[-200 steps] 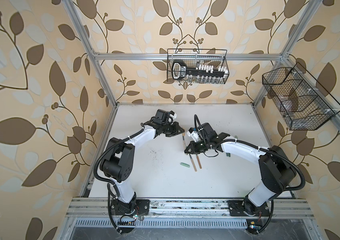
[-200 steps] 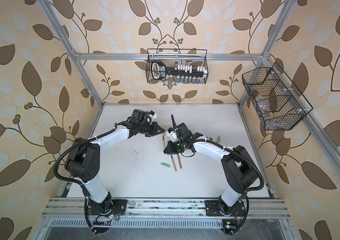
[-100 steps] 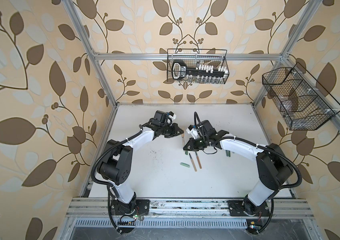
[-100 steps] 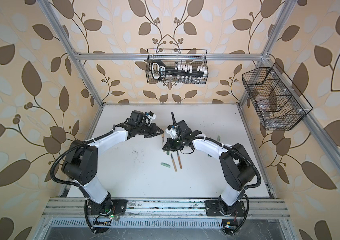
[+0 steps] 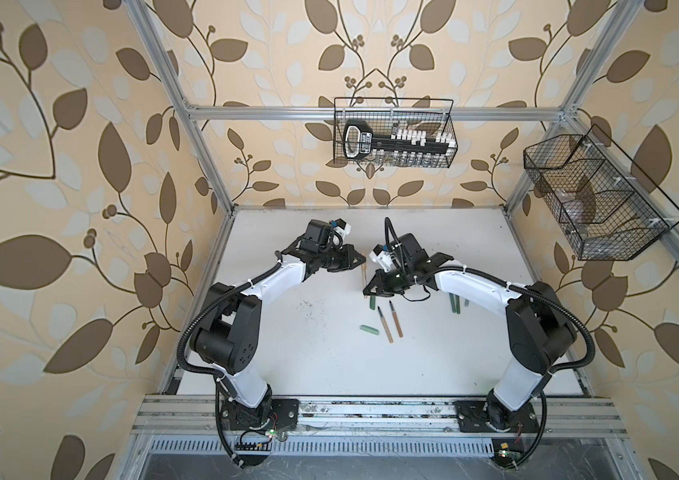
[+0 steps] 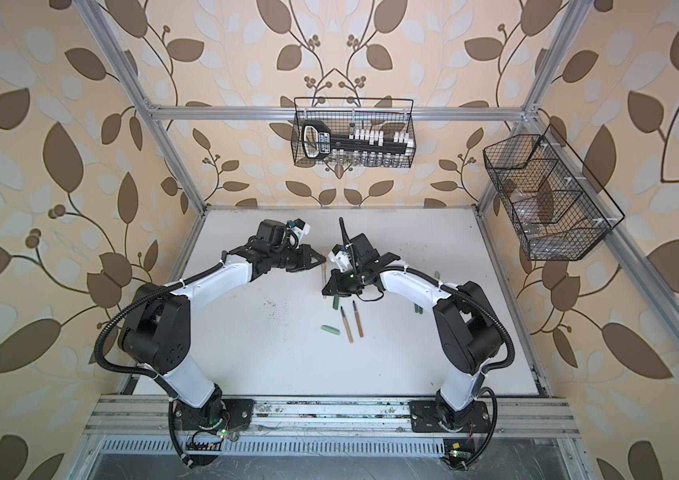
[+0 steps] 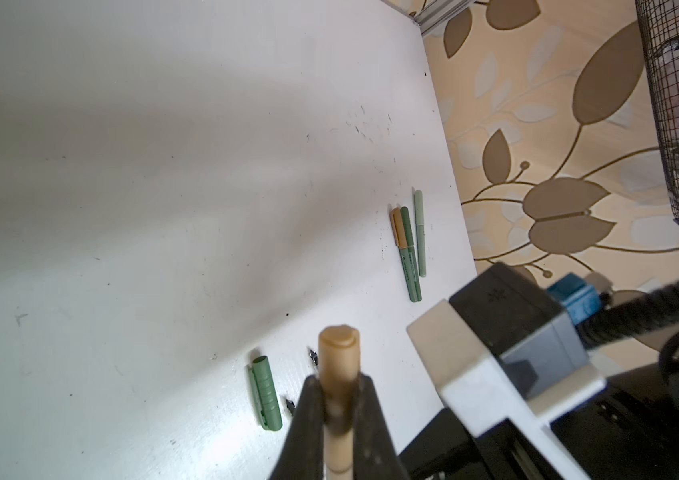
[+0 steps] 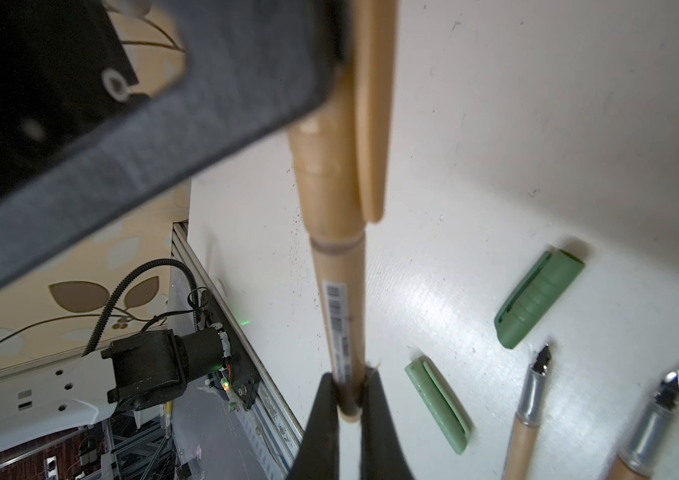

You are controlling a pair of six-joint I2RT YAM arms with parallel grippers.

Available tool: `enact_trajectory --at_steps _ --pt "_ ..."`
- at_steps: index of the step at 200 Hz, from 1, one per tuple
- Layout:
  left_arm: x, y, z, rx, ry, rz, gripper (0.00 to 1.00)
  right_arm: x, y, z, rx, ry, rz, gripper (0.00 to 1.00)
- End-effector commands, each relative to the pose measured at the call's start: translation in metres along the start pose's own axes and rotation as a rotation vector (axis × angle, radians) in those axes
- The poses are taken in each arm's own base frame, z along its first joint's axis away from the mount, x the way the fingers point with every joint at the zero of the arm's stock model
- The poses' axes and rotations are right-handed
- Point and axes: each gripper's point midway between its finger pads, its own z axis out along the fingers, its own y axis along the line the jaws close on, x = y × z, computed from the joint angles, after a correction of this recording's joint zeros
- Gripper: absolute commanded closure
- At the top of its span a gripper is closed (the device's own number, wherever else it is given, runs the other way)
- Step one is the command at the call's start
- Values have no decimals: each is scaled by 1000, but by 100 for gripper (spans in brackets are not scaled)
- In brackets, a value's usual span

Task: Insert the pens into the pen caps

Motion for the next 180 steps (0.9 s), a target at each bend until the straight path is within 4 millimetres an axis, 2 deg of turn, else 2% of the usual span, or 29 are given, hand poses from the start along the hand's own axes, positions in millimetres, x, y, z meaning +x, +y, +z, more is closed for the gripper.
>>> enact_trajectory --at_steps 1,58,116,139,147,166,180 --pt "27 -13 0 22 95 33 93 -38 -3 -20 22 -132 -24 98" --pt "49 -27 17 18 179 108 93 -44 -15 -34 28 -153 -1 99" --pt "41 -34 36 35 174 112 87 -19 -35 -41 103 -70 -35 99" --pt "38 -38 44 45 168 118 77 -16 -37 -50 130 -68 -65 99" --pt "36 -40 46 51 166 122 73 -8 -45 -48 141 -48 -54 99" --pt "33 -43 50 62 157 121 58 -7 -48 -54 145 -46 -58 99" --pt "27 -48 50 77 133 120 53 -6 -50 -56 148 -43 -64 99"
